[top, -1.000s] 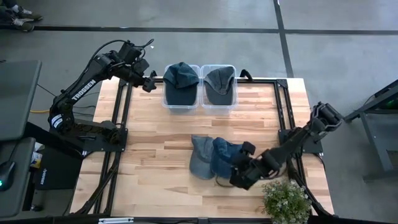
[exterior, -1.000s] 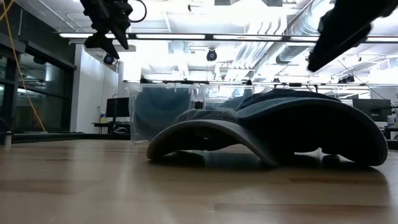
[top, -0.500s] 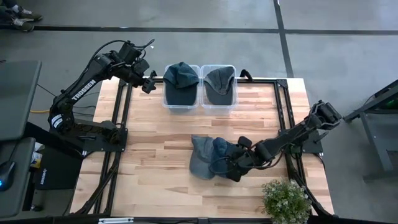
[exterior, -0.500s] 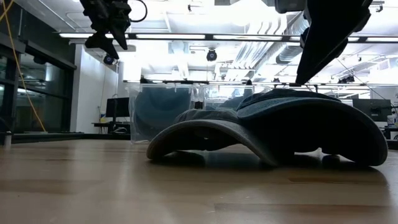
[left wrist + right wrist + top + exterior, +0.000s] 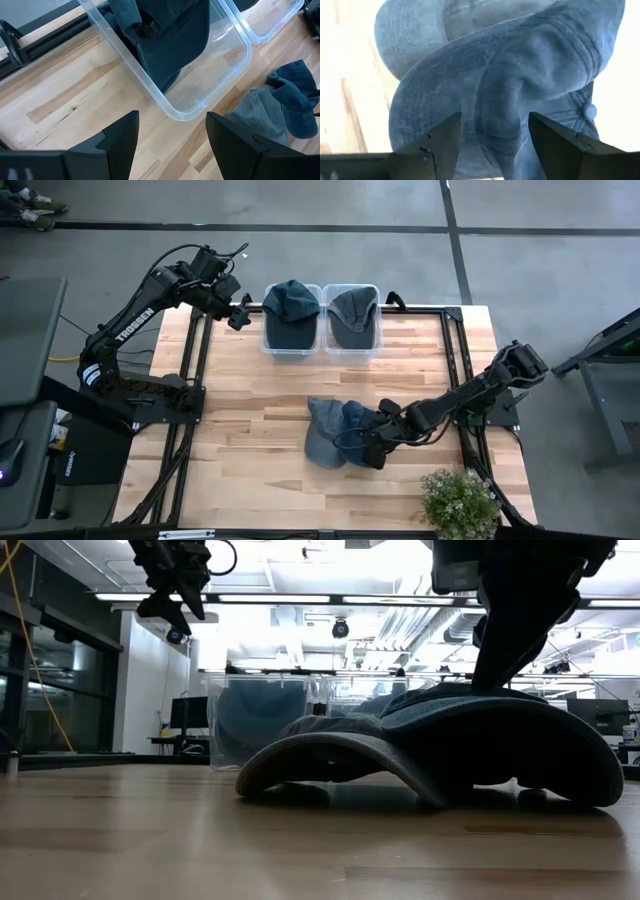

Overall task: Pick and place caps into container
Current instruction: Put the blue cap into the left transparent container

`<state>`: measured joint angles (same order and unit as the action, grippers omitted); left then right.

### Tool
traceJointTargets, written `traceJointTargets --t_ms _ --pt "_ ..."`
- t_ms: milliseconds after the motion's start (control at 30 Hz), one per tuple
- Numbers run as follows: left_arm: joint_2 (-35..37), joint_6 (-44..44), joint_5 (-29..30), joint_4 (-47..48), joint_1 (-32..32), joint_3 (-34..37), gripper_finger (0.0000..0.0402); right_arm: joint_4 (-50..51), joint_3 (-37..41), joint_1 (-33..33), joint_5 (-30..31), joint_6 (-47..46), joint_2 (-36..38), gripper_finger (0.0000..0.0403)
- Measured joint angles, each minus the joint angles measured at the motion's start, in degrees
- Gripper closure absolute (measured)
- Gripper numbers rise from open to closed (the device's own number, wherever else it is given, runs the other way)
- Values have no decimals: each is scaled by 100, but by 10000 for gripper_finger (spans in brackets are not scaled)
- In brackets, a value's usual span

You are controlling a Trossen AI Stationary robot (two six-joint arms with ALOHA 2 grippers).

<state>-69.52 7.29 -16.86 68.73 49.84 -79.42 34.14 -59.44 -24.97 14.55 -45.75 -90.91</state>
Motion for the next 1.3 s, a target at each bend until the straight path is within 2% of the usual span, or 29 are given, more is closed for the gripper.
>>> traceJointTargets --t_ms 233,600,967,1200,1300 --pt "-2 0 -2 0 0 0 173 4 2 0 -31 122 0 188" --pt "-1 1 -7 0 1 0 173 6 4 0 -37 93 0 244" --pt "-2 2 -7 11 0 0 173 3 4 0 -42 75 0 315" --pt "-1 2 -7 28 1 0 173 3 4 0 -43 79 -2 388" --pt "-1 2 -7 28 0 0 173 3 4 0 -42 99 0 394"
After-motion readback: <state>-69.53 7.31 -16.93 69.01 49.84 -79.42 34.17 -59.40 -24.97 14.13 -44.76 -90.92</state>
